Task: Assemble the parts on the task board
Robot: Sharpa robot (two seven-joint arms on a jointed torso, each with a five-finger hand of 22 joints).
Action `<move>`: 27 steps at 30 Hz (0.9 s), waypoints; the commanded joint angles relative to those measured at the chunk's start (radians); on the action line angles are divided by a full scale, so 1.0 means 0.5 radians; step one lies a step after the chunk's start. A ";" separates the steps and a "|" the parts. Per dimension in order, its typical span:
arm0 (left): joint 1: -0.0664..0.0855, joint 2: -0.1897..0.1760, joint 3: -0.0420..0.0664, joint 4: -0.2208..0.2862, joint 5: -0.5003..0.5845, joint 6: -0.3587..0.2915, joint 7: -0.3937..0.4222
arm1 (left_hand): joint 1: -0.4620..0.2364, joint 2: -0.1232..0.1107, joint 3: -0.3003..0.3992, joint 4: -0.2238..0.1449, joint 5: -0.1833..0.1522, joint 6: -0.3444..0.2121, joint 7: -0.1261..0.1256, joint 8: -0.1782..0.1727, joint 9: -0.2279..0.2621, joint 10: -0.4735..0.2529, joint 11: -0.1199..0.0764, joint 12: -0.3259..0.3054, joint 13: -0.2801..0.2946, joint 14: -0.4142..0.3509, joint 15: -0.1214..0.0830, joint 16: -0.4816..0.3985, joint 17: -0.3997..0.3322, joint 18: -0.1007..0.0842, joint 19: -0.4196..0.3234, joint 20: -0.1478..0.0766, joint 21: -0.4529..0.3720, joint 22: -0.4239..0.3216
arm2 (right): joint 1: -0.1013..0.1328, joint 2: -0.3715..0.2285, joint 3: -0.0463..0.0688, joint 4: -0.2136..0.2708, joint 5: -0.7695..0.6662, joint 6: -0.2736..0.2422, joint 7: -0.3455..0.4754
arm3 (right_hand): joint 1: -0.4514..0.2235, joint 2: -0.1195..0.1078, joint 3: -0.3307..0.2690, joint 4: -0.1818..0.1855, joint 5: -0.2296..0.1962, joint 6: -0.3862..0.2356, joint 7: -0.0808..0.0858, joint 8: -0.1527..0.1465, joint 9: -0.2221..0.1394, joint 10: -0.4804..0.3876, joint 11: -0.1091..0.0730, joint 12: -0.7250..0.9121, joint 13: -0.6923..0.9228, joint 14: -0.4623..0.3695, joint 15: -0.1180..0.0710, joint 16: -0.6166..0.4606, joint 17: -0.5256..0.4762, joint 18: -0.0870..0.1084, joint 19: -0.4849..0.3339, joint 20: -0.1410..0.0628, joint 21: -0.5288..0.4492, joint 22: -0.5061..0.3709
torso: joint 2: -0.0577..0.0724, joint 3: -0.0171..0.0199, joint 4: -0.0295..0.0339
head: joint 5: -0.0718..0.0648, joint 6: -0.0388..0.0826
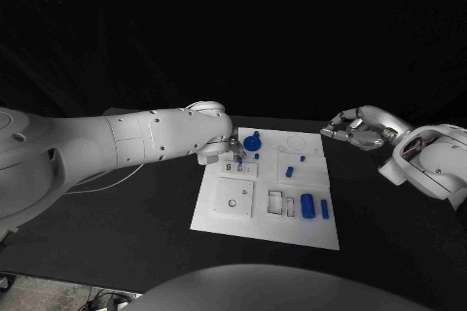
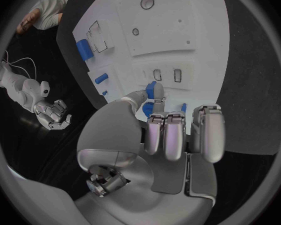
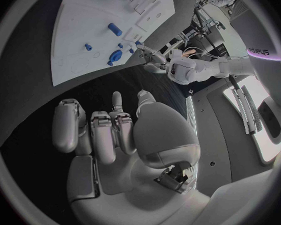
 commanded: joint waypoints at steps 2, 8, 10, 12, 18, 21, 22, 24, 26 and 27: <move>-0.001 -0.004 0.001 0.011 -0.008 0.007 0.008 | 0.003 0.015 0.313 -0.300 0.008 -0.007 -0.007 0.010 0.003 0.198 -0.003 -0.007 0.526 0.214 -0.013 0.005 0.527 0.000 0.043 -0.003 0.007 0.320 | -0.002 0.012 0.000 -0.003 0.007 0.023 0.023 | 0.019 0.003 -0.013 -0.002 -0.004 -0.005 -0.002 -0.004 -0.002 0.208 0.000 0.008 0.527 0.205 -0.006 0.007 0.527 0.030 -0.016 0.004 -0.012 0.343 | 0.001 -0.0009 -0.001 | 0.005 0.000; -0.004 -0.009 0.000 0.003 -0.008 0.037 0.001 | 0.002 0.015 0.313 -0.301 0.008 -0.007 -0.007 0.010 0.004 0.198 -0.003 -0.007 0.526 0.214 -0.013 0.005 0.527 0.001 0.040 -0.003 0.004 0.316 | -0.003 0.016 0.000 -0.003 0.009 0.023 0.022 | 0.021 0.004 -0.013 -0.002 -0.003 -0.005 -0.002 -0.004 -0.002 0.208 0.000 0.008 0.527 0.205 -0.006 0.007 0.527 0.031 -0.018 0.004 -0.016 0.342 | -0.001 -0.0016 0.000 | 0.006 0.000; -0.008 -0.009 0.000 0.000 -0.008 0.041 0.000 | 0.002 0.015 0.313 -0.301 0.008 -0.007 -0.007 0.010 0.004 0.198 -0.003 -0.007 0.526 0.214 -0.013 0.005 0.527 0.001 0.039 -0.003 0.003 0.315 | -0.004 0.016 0.000 -0.004 0.009 0.023 0.022 | 0.021 0.004 -0.013 -0.002 -0.003 -0.005 -0.002 -0.005 -0.002 0.208 0.000 0.008 0.527 0.205 -0.006 0.007 0.527 0.031 -0.019 0.004 -0.016 0.342 | -0.001 -0.0025 0.000 | 0.006 0.000; -0.013 -0.009 0.000 -0.001 -0.008 0.048 -0.001 | 0.002 0.015 0.314 -0.301 0.008 -0.007 -0.007 0.010 0.004 0.198 -0.003 -0.007 0.526 0.214 -0.013 0.005 0.527 0.002 0.039 -0.003 0.003 0.315 | -0.004 0.015 0.000 -0.004 0.009 0.022 0.021 | 0.022 0.004 -0.013 -0.002 -0.003 -0.006 -0.002 -0.005 -0.002 0.208 0.000 0.008 0.527 0.205 -0.006 0.007 0.527 0.031 -0.019 0.004 -0.016 0.342 | -0.001 -0.0018 0.001 | 0.005 0.000; -0.031 -0.011 0.000 -0.001 -0.008 0.055 -0.002 | 0.002 0.015 0.315 -0.301 0.009 -0.008 -0.007 0.010 0.005 0.198 -0.003 -0.007 0.526 0.214 -0.013 0.005 0.527 0.002 0.037 -0.003 0.001 0.312 | -0.005 0.018 0.000 -0.004 0.009 0.023 0.020 | 0.023 0.005 -0.013 -0.002 -0.003 -0.006 -0.001 -0.005 -0.003 0.208 0.000 0.008 0.527 0.205 -0.006 0.007 0.527 0.031 -0.021 0.004 -0.018 0.341 | -0.001 -0.0018 0.000 | 0.005 0.000; -0.037 -0.013 0.000 -0.001 -0.008 0.050 0.000 | 0.001 0.016 0.317 -0.301 0.009 -0.008 -0.007 0.010 0.005 0.198 -0.003 -0.007 0.526 0.214 -0.013 0.005 0.527 0.003 0.035 -0.003 0.000 0.311 | -0.006 0.019 0.000 -0.004 0.009 0.023 0.021 | 0.023 0.005 -0.013 -0.002 -0.003 -0.006 -0.001 -0.005 -0.003 0.208 0.000 0.008 0.527 0.205 -0.006 0.007 0.527 0.031 -0.021 0.004 -0.018 0.341 | 0.000 -0.0022 0.000 | 0.005 0.000; -0.038 -0.014 0.000 0.001 -0.008 0.048 0.000 | 0.001 0.016 0.317 -0.301 0.009 -0.008 -0.007 0.010 0.005 0.198 -0.003 -0.007 0.526 0.214 -0.013 0.005 0.527 0.003 0.035 -0.003 0.000 0.311 | -0.006 0.019 0.000 -0.004 0.009 0.023 0.021 | 0.023 0.005 -0.013 -0.002 -0.003 -0.006 -0.001 -0.005 -0.003 0.208 0.000 0.008 0.527 0.205 -0.006 0.007 0.527 0.031 -0.021 0.004 -0.018 0.341 | 0.000 -0.0026 0.000 | 0.004 0.000; -0.042 -0.016 0.000 0.005 -0.008 0.038 0.003 | 0.001 0.016 0.318 -0.301 0.010 -0.009 -0.007 0.010 0.006 0.198 -0.003 -0.007 0.526 0.214 -0.013 0.005 0.527 0.003 0.036 -0.003 0.000 0.312 | -0.006 0.020 0.000 -0.006 0.009 0.024 0.020 | 0.023 0.006 -0.013 -0.002 -0.002 -0.006 -0.001 -0.006 -0.003 0.208 0.000 0.008 0.527 0.205 -0.006 0.007 0.527 0.031 -0.021 0.004 -0.019 0.341 | 0.001 -0.0023 0.000 | 0.002 0.000; -0.043 -0.016 0.000 0.008 -0.008 0.033 0.004 | 0.001 0.016 0.318 -0.301 0.010 -0.009 -0.007 0.010 0.006 0.198 -0.003 -0.007 0.526 0.214 -0.013 0.005 0.527 0.003 0.036 -0.003 0.000 0.312 | -0.006 0.021 0.000 -0.007 0.009 0.024 0.020 | 0.023 0.006 -0.013 -0.002 -0.002 -0.006 -0.001 -0.006 -0.003 0.208 0.000 0.008 0.527 0.205 -0.006 0.007 0.527 0.031 -0.021 0.004 -0.019 0.341 | -0.001 -0.0022 -0.001 | 0.003 0.000; -0.044 -0.016 0.000 0.009 -0.008 0.032 0.004 | 0.001 0.016 0.318 -0.301 0.010 -0.009 -0.007 0.010 0.006 0.198 -0.003 -0.007 0.526 0.214 -0.013 0.005 0.527 0.003 0.036 -0.003 0.000 0.312 | -0.006 0.021 0.000 -0.008 0.009 0.024 0.020 | 0.023 0.006 -0.013 -0.002 -0.002 -0.006 -0.001 -0.006 -0.003 0.208 0.000 0.008 0.527 0.205 -0.006 0.007 0.527 0.031 -0.021 0.004 -0.019 0.341 | 0.000 -0.0019 -0.001 | 0.004 0.000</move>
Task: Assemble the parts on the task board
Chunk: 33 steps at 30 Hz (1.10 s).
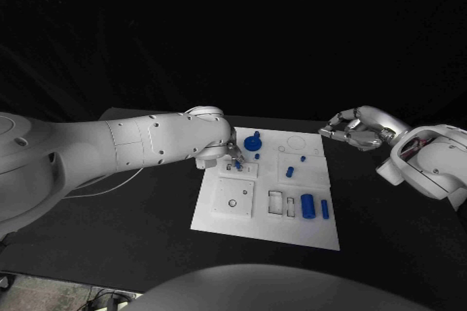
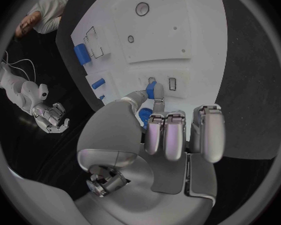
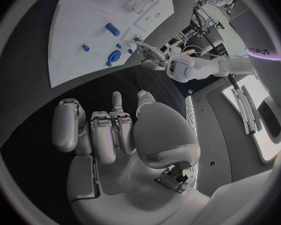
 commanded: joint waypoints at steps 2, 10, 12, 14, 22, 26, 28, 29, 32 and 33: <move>-0.003 0.001 0.001 0.012 -0.007 0.011 0.009 | -0.003 0.013 0.317 -0.299 0.009 0.003 -0.010 0.010 0.002 0.201 -0.006 -0.007 0.526 0.214 -0.013 0.005 0.527 0.003 0.036 -0.003 0.000 0.312 | -0.002 0.003 0.000 -0.004 -0.002 0.023 0.016 | 0.016 -0.002 -0.013 -0.002 -0.002 -0.006 -0.001 -0.006 -0.003 0.208 0.000 0.008 0.527 0.205 -0.006 0.007 0.526 0.031 -0.014 -0.004 -0.009 0.342 | 0.000 0.0009 -0.001 | 0.001 0.000; -0.007 -0.003 0.001 0.019 -0.007 0.013 0.010 | -0.004 0.013 0.318 -0.299 0.008 0.003 -0.010 0.011 0.003 0.201 -0.006 -0.007 0.526 0.214 -0.013 0.005 0.527 0.003 0.034 -0.004 -0.002 0.309 | -0.002 0.002 0.000 -0.005 -0.002 0.022 0.017 | 0.017 -0.002 -0.013 -0.002 -0.002 -0.006 -0.001 -0.006 -0.003 0.208 0.000 0.008 0.527 0.205 -0.006 0.007 0.526 0.031 -0.014 -0.004 -0.011 0.341 | -0.002 0.0009 0.000 | 0.001 0.000; -0.010 -0.003 0.001 0.018 -0.007 0.013 0.011 | -0.004 0.014 0.318 -0.299 0.008 0.002 -0.010 0.011 0.004 0.201 -0.006 -0.007 0.526 0.214 -0.013 0.005 0.527 0.003 0.034 -0.003 -0.002 0.309 | -0.003 0.001 0.000 -0.005 -0.002 0.022 0.017 | 0.017 -0.002 -0.013 -0.002 -0.002 -0.006 -0.001 -0.006 -0.003 0.208 0.000 0.008 0.527 0.205 -0.006 0.007 0.526 0.031 -0.014 -0.004 -0.011 0.341 | -0.002 0.0006 -0.001 | 0.001 0.000; -0.014 -0.003 0.001 0.018 -0.002 0.013 0.012 | -0.005 0.014 0.320 -0.298 0.008 0.002 -0.010 0.011 0.004 0.201 -0.006 -0.007 0.526 0.214 -0.012 0.005 0.527 0.004 0.033 -0.003 -0.003 0.308 | -0.003 0.000 0.000 -0.004 -0.002 0.020 0.018 | 0.017 -0.002 -0.014 -0.001 -0.002 -0.006 -0.001 -0.006 -0.004 0.208 -0.001 0.008 0.527 0.205 -0.006 0.007 0.526 0.031 -0.015 -0.004 -0.011 0.341 | -0.001 0.0001 -0.001 | -0.001 0.000; -0.022 0.001 0.001 0.019 0.009 -0.023 0.029 | -0.009 0.015 0.325 -0.297 0.005 -0.002 -0.009 0.010 0.008 0.201 -0.005 -0.007 0.526 0.214 -0.012 0.005 0.527 0.004 0.031 -0.003 -0.005 0.306 | -0.003 0.001 0.000 -0.003 -0.002 0.019 0.019 | 0.017 -0.002 -0.014 -0.001 -0.002 -0.006 -0.001 -0.007 -0.004 0.208 -0.001 0.008 0.527 0.205 -0.006 0.007 0.526 0.031 -0.015 -0.004 -0.011 0.341 | 0.000 0.0008 -0.001 | 0.003 0.000; -0.024 -0.001 0.001 0.025 -0.001 -0.040 0.038 | -0.010 0.016 0.327 -0.296 0.004 -0.003 -0.009 0.010 0.009 0.201 -0.005 -0.007 0.526 0.214 -0.012 0.005 0.527 0.005 0.030 -0.003 -0.007 0.304 | -0.004 0.000 0.000 -0.002 -0.002 0.020 0.018 | 0.017 -0.002 -0.015 0.000 -0.003 -0.006 -0.001 -0.007 -0.004 0.208 -0.001 0.008 0.527 0.205 -0.006 0.007 0.526 0.032 -0.018 -0.004 -0.015 0.340 | -0.002 0.0003 -0.001 | 0.001 0.000; -0.025 -0.002 0.001 0.027 -0.004 -0.040 0.040 | -0.010 0.016 0.327 -0.296 0.004 -0.003 -0.009 0.010 0.009 0.201 -0.005 -0.007 0.526 0.214 -0.012 0.005 0.527 0.005 0.030 -0.003 -0.007 0.304 | -0.004 0.000 0.000 -0.002 -0.002 0.020 0.018 | 0.017 -0.002 -0.015 0.000 -0.003 -0.006 -0.001 -0.007 -0.004 0.208 -0.001 0.008 0.527 0.205 -0.006 0.007 0.526 0.032 -0.018 -0.004 -0.015 0.340 | -0.002 0.0001 -0.001 | 0.002 0.000; -0.025 -0.002 0.001 0.028 -0.005 -0.041 0.041 | -0.010 0.016 0.327 -0.296 0.004 -0.003 -0.009 0.010 0.009 0.201 -0.005 -0.007 0.526 0.214 -0.012 0.005 0.527 0.005 0.030 -0.003 -0.007 0.304 | -0.004 -0.001 0.000 -0.002 -0.002 0.020 0.018 | 0.017 -0.002 -0.015 0.000 -0.003 -0.006 -0.001 -0.007 -0.004 0.208 -0.001 0.008 0.527 0.205 -0.006 0.007 0.526 0.032 -0.018 -0.004 -0.015 0.340 | -0.002 0.0006 0.000 | 0.002 0.000; -0.028 -0.002 0.001 0.028 -0.006 -0.044 0.042 | -0.011 0.016 0.327 -0.296 0.003 -0.004 -0.009 0.010 0.009 0.201 -0.005 -0.007 0.526 0.214 -0.012 0.005 0.527 0.005 0.030 -0.003 -0.007 0.304 | -0.004 -0.002 0.000 -0.002 -0.002 0.021 0.016 | 0.017 -0.002 -0.015 0.000 -0.003 -0.006 -0.001 -0.007 -0.004 0.208 -0.001 0.008 0.527 0.205 -0.006 0.007 0.526 0.032 -0.018 -0.004 -0.015 0.340 | -0.002 -0.0001 0.000 | 0.001 0.000; -0.029 -0.001 0.001 0.027 -0.005 -0.044 0.043 | -0.011 0.016 0.328 -0.296 0.003 -0.004 -0.009 0.010 0.010 0.201 -0.005 -0.007 0.526 0.214 -0.012 0.005 0.527 0.005 0.030 -0.003 -0.007 0.304 | -0.004 -0.002 0.000 -0.002 -0.002 0.022 0.016 | 0.017 -0.002 -0.015 0.000 -0.003 -0.006 -0.001 -0.007 -0.004 0.208 -0.001 0.008 0.527 0.205 -0.006 0.007 0.526 0.032 -0.018 -0.004 -0.015 0.340 | -0.002 -0.0007 0.000 | 0.001 0.000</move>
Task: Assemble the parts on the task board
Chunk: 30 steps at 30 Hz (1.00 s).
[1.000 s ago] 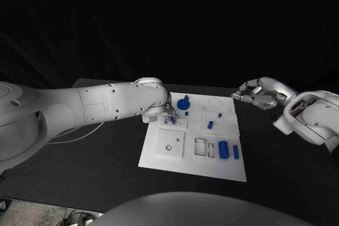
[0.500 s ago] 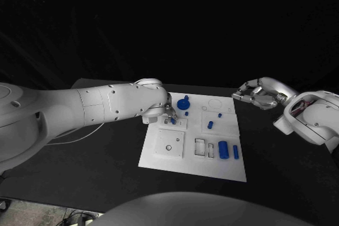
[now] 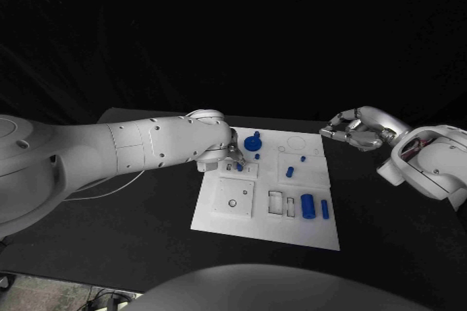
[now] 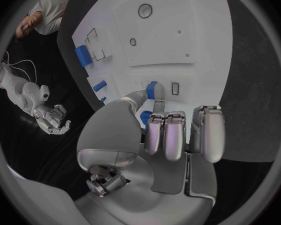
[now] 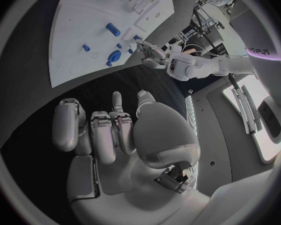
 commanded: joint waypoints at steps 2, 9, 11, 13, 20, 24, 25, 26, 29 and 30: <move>-0.005 0.004 0.000 0.004 -0.004 -0.016 0.026 | -0.005 0.022 0.308 -0.297 0.003 0.002 -0.016 0.010 -0.003 0.204 -0.008 -0.007 0.526 0.214 -0.012 0.005 0.527 0.005 0.030 -0.003 -0.008 0.304 | -0.001 0.000 0.000 0.002 -0.003 0.022 0.013 | 0.017 -0.002 -0.015 0.000 -0.003 -0.006 -0.001 -0.007 -0.002 0.208 -0.001 0.008 0.527 0.205 -0.006 0.007 0.526 0.033 -0.011 0.003 -0.007 0.339 | -0.001 -0.0004 0.000 | -0.001 0.000; -0.009 0.013 0.000 -0.004 -0.009 -0.002 0.028 | -0.006 0.023 0.311 -0.297 -0.001 -0.001 -0.016 0.010 -0.001 0.204 -0.008 -0.007 0.526 0.214 -0.011 0.005 0.527 0.006 0.027 -0.003 -0.011 0.301 | -0.002 -0.003 0.000 0.004 -0.003 0.022 0.012 | 0.017 -0.002 -0.015 0.000 -0.003 -0.006 -0.001 -0.007 -0.002 0.208 -0.001 0.008 0.527 0.205 -0.006 0.007 0.526 0.033 -0.011 0.003 -0.007 0.339 | -0.001 -0.0005 0.000 | -0.001 0.000; -0.010 0.014 0.000 -0.006 -0.016 0.005 0.029 | -0.006 0.023 0.313 -0.297 -0.003 -0.002 -0.015 0.009 0.001 0.204 -0.007 -0.007 0.526 0.214 -0.011 0.005 0.527 0.007 0.025 -0.003 -0.012 0.299 | -0.002 -0.004 0.000 0.005 -0.003 0.022 0.012 | 0.017 -0.002 -0.015 0.000 -0.003 -0.006 -0.001 -0.007 -0.002 0.208 -0.001 0.008 0.527 0.205 -0.006 0.007 0.526 0.033 -0.011 0.003 -0.007 0.339 | -0.001 0.0003 0.000 | -0.002 0.000; -0.012 0.014 0.000 -0.007 -0.022 0.011 0.030 | -0.006 0.023 0.313 -0.297 -0.003 -0.003 -0.015 0.009 0.001 0.204 -0.007 -0.007 0.526 0.214 -0.011 0.005 0.527 0.007 0.025 -0.003 -0.013 0.298 | -0.002 -0.006 0.000 0.006 -0.003 0.022 0.012 | 0.017 -0.002 -0.015 0.000 -0.003 -0.006 -0.001 -0.007 -0.002 0.208 -0.001 0.008 0.527 0.205 -0.006 0.007 0.526 0.033 -0.011 0.003 -0.007 0.339 | -0.001 -0.0004 0.000 | -0.003 0.000; -0.030 0.013 0.000 -0.010 -0.054 0.035 0.034 | -0.006 0.023 0.317 -0.297 -0.010 -0.007 -0.014 0.009 0.004 0.204 -0.007 -0.007 0.526 0.214 -0.010 0.005 0.527 0.008 0.020 -0.002 -0.018 0.293 | -0.002 -0.012 0.000 0.009 -0.003 0.021 0.013 | 0.017 -0.003 -0.020 0.000 -0.005 -0.008 0.000 -0.011 -0.004 0.208 -0.001 0.008 0.527 0.205 -0.006 0.007 0.526 0.035 -0.018 0.003 -0.017 0.336 | 0.000 -0.0006 0.001 | -0.005 0.000; -0.038 0.015 0.000 -0.011 -0.077 0.049 0.036 | -0.005 0.023 0.319 -0.297 -0.013 -0.008 -0.014 0.008 0.006 0.204 -0.006 -0.007 0.526 0.214 -0.010 0.005 0.527 0.009 0.017 -0.002 -0.020 0.291 | -0.002 -0.013 0.000 0.010 -0.003 0.021 0.014 | 0.018 -0.003 -0.020 0.000 -0.005 -0.008 0.000 -0.011 -0.004 0.208 -0.002 0.008 0.527 0.205 -0.006 0.007 0.526 0.035 -0.018 0.003 -0.017 0.335 | -0.001 -0.0012 0.001 | -0.005 0.000; -0.040 0.016 0.000 -0.011 -0.084 0.053 0.037 | -0.005 0.023 0.319 -0.297 -0.013 -0.008 -0.014 0.008 0.006 0.204 -0.006 -0.007 0.526 0.214 -0.010 0.005 0.527 0.009 0.017 -0.002 -0.020 0.291 | -0.003 -0.013 0.000 0.010 -0.003 0.022 0.014 | 0.018 -0.003 -0.020 0.000 -0.005 -0.008 0.000 -0.011 -0.004 0.208 -0.002 0.008 0.527 0.205 -0.006 0.007 0.526 0.035 -0.018 0.003 -0.017 0.335 | -0.001 -0.0014 0.001 | -0.004 0.000; -0.041 0.016 0.000 -0.011 -0.090 0.056 0.037 | -0.005 0.022 0.320 -0.297 -0.014 -0.009 -0.013 0.008 0.007 0.204 -0.006 -0.007 0.526 0.214 -0.009 0.005 0.527 0.009 0.017 -0.002 -0.021 0.290 | -0.003 -0.014 0.000 0.010 -0.003 0.022 0.014 | 0.018 -0.003 -0.020 0.000 -0.005 -0.008 0.000 -0.011 -0.004 0.208 -0.002 0.008 0.527 0.205 -0.006 0.007 0.526 0.035 -0.018 0.003 -0.017 0.335 | -0.001 -0.0009 0.001 | -0.004 0.000; -0.044 0.017 0.000 -0.010 -0.100 0.062 0.039 | -0.005 0.022 0.321 -0.297 -0.017 -0.010 -0.013 0.008 0.008 0.204 -0.006 -0.007 0.526 0.214 -0.009 0.005 0.527 0.010 0.016 -0.001 -0.022 0.289 | -0.004 -0.014 0.000 0.010 -0.003 0.023 0.014 | 0.018 -0.003 -0.022 0.000 -0.005 -0.011 0.000 -0.013 -0.005 0.208 -0.002 0.008 0.527 0.205 -0.007 0.007 0.526 0.036 -0.022 0.003 -0.022 0.334 | -0.001 -0.0005 0.001 | -0.002 0.000; -0.045 0.017 0.000 -0.009 -0.101 0.062 0.039 | -0.005 0.021 0.321 -0.297 -0.020 -0.011 -0.013 0.008 0.009 0.204 -0.006 -0.007 0.526 0.214 -0.009 0.005 0.527 0.010 0.015 -0.001 -0.023 0.288 | -0.005 -0.014 0.000 0.010 -0.003 0.023 0.014 | 0.018 -0.003 -0.022 0.000 -0.005 -0.011 0.000 -0.013 -0.006 0.208 -0.003 0.008 0.527 0.205 -0.007 0.007 0.526 0.036 -0.022 0.003 -0.022 0.334 | -0.002 0.0000 0.001 | -0.003 0.000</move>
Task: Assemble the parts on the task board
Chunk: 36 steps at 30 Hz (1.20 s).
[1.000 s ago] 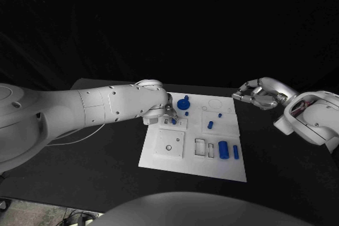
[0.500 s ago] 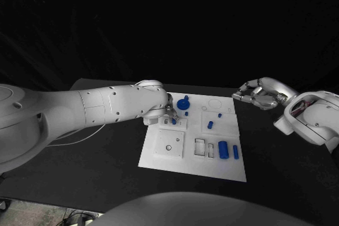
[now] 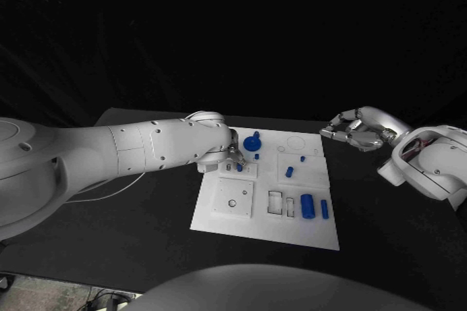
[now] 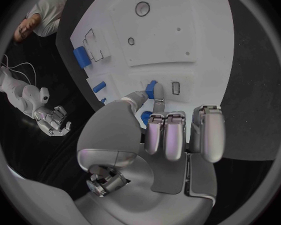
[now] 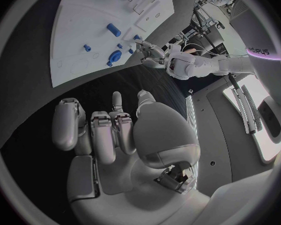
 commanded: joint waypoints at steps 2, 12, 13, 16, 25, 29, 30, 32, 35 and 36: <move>-0.021 0.006 -0.010 0.008 -0.034 0.062 0.012 | 0.002 0.012 0.305 -0.292 -0.007 -0.003 -0.012 0.005 0.001 0.205 -0.006 -0.007 0.526 0.214 -0.009 0.005 0.526 0.010 0.014 -0.001 -0.008 0.287 | -0.005 0.000 0.000 0.002 -0.003 0.023 0.015 | 0.019 -0.003 -0.011 0.000 -0.005 -0.012 0.000 -0.014 -0.003 0.208 -0.003 0.008 0.527 0.205 -0.007 0.007 0.527 0.036 -0.016 -0.004 -0.008 0.334 | 0.000 0.0013 0.000 | 0.002 0.000; -0.026 -0.016 -0.010 0.042 -0.059 -0.010 0.030 | 0.003 0.012 0.306 -0.292 -0.011 -0.005 -0.012 0.005 0.003 0.205 -0.006 -0.007 0.526 0.214 -0.008 0.005 0.526 0.009 0.017 -0.001 -0.006 0.291 | -0.015 -0.002 0.000 0.001 -0.001 0.018 0.021 | 0.022 -0.002 -0.012 -0.001 -0.006 -0.016 0.000 -0.017 -0.005 0.208 -0.004 0.008 0.527 0.205 -0.007 0.007 0.527 0.039 -0.025 -0.005 -0.019 0.331 | 0.000 0.0000 0.000 | -0.008 0.000; -0.026 -0.022 -0.010 0.053 -0.059 -0.023 0.032 | 0.003 0.011 0.306 -0.292 -0.011 -0.004 -0.012 0.005 0.004 0.205 -0.006 -0.007 0.526 0.214 -0.008 0.005 0.526 0.008 0.018 -0.001 -0.005 0.292 | -0.016 -0.003 0.000 0.001 -0.001 0.017 0.021 | 0.022 -0.002 -0.012 -0.001 -0.006 -0.016 0.000 -0.017 -0.005 0.208 -0.004 0.008 0.527 0.205 -0.007 0.007 0.527 0.039 -0.025 -0.005 -0.019 0.331 | 0.000 0.0001 0.000 | -0.010 0.000; -0.027 -0.045 -0.010 0.095 -0.061 -0.062 0.035 | 0.005 0.008 0.307 -0.293 -0.008 -0.002 -0.013 0.007 0.006 0.205 -0.006 -0.007 0.526 0.214 -0.008 0.005 0.526 0.007 0.022 -0.001 -0.002 0.297 | -0.018 -0.006 0.000 0.000 -0.001 0.015 0.022 | 0.025 -0.002 -0.013 -0.002 -0.005 -0.017 -0.001 -0.018 -0.005 0.208 -0.004 0.008 0.527 0.205 -0.008 0.007 0.527 0.040 -0.030 -0.005 -0.025 0.329 | -0.002 0.0002 0.001 | -0.012 0.000; -0.026 -0.117 -0.009 0.246 -0.143 -0.204 0.037 | 0.008 -0.004 0.309 -0.293 0.007 0.006 -0.016 0.012 0.013 0.205 -0.009 -0.007 0.526 0.214 -0.011 0.005 0.526 0.004 0.032 -0.002 0.007 0.309 | -0.023 -0.008 0.000 -0.004 -0.001 0.004 0.027 | 0.032 -0.003 -0.013 -0.004 -0.005 -0.017 -0.001 -0.019 -0.006 0.208 -0.005 0.008 0.527 0.205 -0.008 0.007 0.527 0.043 -0.041 -0.005 -0.038 0.324 | -0.003 0.0011 0.001 | -0.012 0.000; -0.026 -0.152 -0.008 0.319 -0.214 -0.310 0.038 | 0.008 -0.009 0.310 -0.292 0.012 0.009 -0.017 0.014 0.017 0.205 -0.011 -0.007 0.526 0.214 -0.013 0.005 0.526 0.003 0.035 -0.003 0.009 0.313 | -0.027 -0.008 0.000 -0.006 -0.001 0.001 0.029 | 0.034 -0.003 -0.013 -0.005 -0.004 -0.017 -0.001 -0.019 -0.006 0.208 -0.005 0.008 0.527 0.205 -0.008 0.007 0.527 0.044 -0.043 -0.005 -0.041 0.323 | -0.002 0.0002 0.000 | -0.011 0.000; -0.026 -0.157 -0.008 0.330 -0.227 -0.327 0.038 | 0.007 -0.009 0.310 -0.291 0.013 0.010 -0.018 0.014 0.017 0.205 -0.011 -0.007 0.526 0.214 -0.013 0.005 0.526 0.003 0.036 -0.003 0.010 0.314 | -0.028 -0.009 0.000 -0.006 -0.001 0.001 0.029 | 0.034 -0.003 -0.013 -0.005 -0.004 -0.017 -0.001 -0.019 -0.006 0.208 -0.005 0.008 0.527 0.205 -0.008 0.007 0.527 0.044 -0.045 -0.005 -0.043 0.323 | -0.003 -0.0001 0.000 | -0.012 0.000; -0.026 -0.172 -0.009 0.352 -0.267 -0.361 0.037 | 0.007 -0.011 0.310 -0.290 0.015 0.011 -0.018 0.015 0.018 0.205 -0.011 -0.007 0.526 0.214 -0.013 0.005 0.526 0.002 0.038 -0.003 0.011 0.316 | -0.030 -0.010 0.000 -0.007 -0.001 0.000 0.029 | 0.034 -0.003 -0.013 -0.005 -0.004 -0.017 -0.001 -0.019 -0.006 0.208 -0.005 0.008 0.527 0.205 -0.008 0.007 0.527 0.044 -0.045 -0.005 -0.043 0.323 | -0.003 -0.0005 0.001 | -0.013 0.000; -0.026 -0.192 -0.009 0.377 -0.314 -0.408 0.036 | 0.006 -0.012 0.310 -0.288 0.016 0.012 -0.019 0.015 0.019 0.205 -0.012 -0.007 0.526 0.214 -0.014 0.005 0.526 0.002 0.039 -0.004 0.012 0.317 | -0.034 -0.014 0.000 -0.007 -0.001 -0.002 0.029 | 0.036 -0.003 -0.014 -0.005 -0.004 -0.018 -0.001 -0.019 -0.006 0.208 -0.005 0.008 0.527 0.205 -0.008 0.007 0.527 0.045 -0.049 -0.005 -0.047 0.321 | -0.003 0.0002 0.001 | -0.015 0.000; -0.026 -0.199 -0.009 0.384 -0.326 -0.423 0.036 | 0.005 -0.012 0.311 -0.287 0.017 0.013 -0.019 0.015 0.019 0.205 -0.012 -0.007 0.526 0.214 -0.015 0.005 0.526 0.002 0.040 -0.004 0.012 0.318 | -0.036 -0.015 0.000 -0.008 -0.001 -0.002 0.029 | 0.036 -0.003 -0.014 -0.005 -0.004 -0.018 -0.001 -0.019 -0.006 0.208 -0.005 0.008 0.527 0.205 -0.008 0.007 0.527 0.045 -0.049 -0.005 -0.047 0.321 | -0.003 0.0003 0.001 | -0.014 0.000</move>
